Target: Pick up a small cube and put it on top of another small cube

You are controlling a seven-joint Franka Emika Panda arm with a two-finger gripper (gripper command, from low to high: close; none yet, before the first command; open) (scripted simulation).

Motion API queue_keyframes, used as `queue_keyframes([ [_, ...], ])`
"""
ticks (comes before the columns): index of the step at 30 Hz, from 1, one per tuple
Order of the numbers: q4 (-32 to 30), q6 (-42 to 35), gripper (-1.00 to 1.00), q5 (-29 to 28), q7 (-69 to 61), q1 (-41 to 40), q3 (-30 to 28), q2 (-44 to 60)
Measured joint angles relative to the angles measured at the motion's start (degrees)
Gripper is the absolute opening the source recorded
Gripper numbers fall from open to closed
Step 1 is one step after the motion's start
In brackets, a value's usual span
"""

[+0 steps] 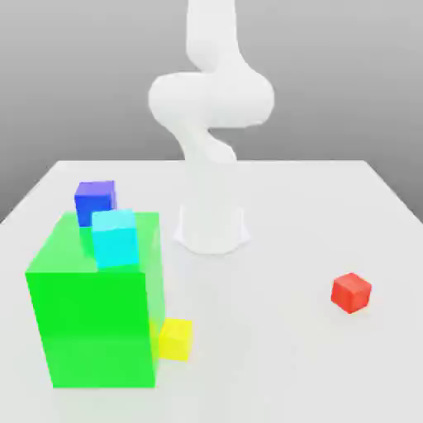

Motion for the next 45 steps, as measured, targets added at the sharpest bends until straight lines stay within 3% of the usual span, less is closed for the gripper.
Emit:
queue_keyframes([
  [11, -15.8, 15.4, 0.0, -1.5, 9.5, 6.5, 16.7, 22.0],
  [19, -27.9, 28.5, 0.0, -0.9, 16.0, 15.5, 27.0, 40.6],
  [25, -27.4, 33.6, 0.0, -10.8, 24.1, 19.4, 22.1, 47.8],
  [33, -25.3, 40.0, 0.0, -25.0, 34.6, 31.7, 6.3, 56.6],
  [34, -25.1, 40.9, -1.0, -26.1, 35.4, 33.6, 4.1, 57.7],
  [41, -25.0, 41.2, -1.0, -26.6, 35.8, 34.1, 3.5, 58.0],
  [45, -25.7, 38.4, -1.0, -21.8, 32.3, 28.4, 10.4, 54.4],
])
